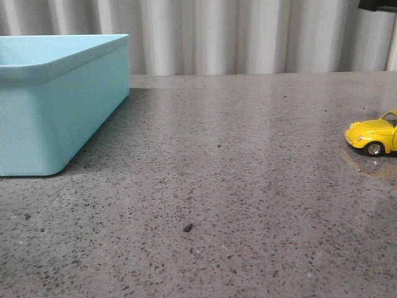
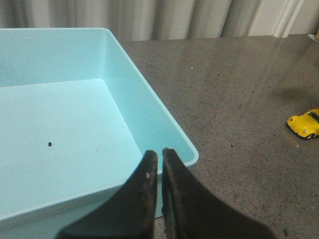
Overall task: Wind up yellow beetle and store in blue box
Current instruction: 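Move the right gripper down over the yellow beetle car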
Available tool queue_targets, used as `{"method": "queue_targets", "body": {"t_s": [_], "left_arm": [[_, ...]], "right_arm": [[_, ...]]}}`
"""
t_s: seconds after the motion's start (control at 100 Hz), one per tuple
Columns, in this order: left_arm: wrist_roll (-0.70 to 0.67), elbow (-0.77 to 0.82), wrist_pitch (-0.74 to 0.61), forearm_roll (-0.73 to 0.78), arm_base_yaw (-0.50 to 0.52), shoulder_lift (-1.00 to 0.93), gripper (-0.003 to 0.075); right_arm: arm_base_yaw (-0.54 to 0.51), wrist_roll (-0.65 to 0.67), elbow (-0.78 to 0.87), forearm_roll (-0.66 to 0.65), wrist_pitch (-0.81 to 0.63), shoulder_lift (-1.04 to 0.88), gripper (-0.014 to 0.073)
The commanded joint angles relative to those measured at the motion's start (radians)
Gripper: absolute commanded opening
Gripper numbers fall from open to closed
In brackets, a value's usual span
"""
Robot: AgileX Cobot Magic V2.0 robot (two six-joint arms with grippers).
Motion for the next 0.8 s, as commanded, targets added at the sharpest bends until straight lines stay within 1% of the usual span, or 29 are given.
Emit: {"method": "queue_targets", "body": {"t_s": [0.0, 0.15, 0.41, 0.64, 0.79], "left_arm": [[-0.004, -0.034, -0.063, -0.024, -0.007, 0.013, -0.0021], [-0.004, -0.034, -0.063, -0.024, -0.007, 0.013, -0.0021], [-0.004, -0.034, -0.063, -0.024, -0.007, 0.013, -0.0021], [-0.004, -0.034, -0.065, -0.024, -0.007, 0.013, -0.0021], [-0.004, -0.034, -0.065, -0.024, -0.007, 0.013, -0.0021]], "right_arm": [[-0.001, 0.002, -0.029, -0.005, -0.011, -0.018, -0.0041], [-0.001, 0.002, -0.029, -0.005, -0.038, -0.002, -0.0041], [-0.001, 0.002, -0.022, -0.005, -0.04, 0.024, -0.0041], [-0.005, 0.002, 0.055, -0.012, -0.079, 0.033, -0.0041], [-0.005, 0.002, 0.092, -0.042, -0.084, 0.033, -0.0041]]}}
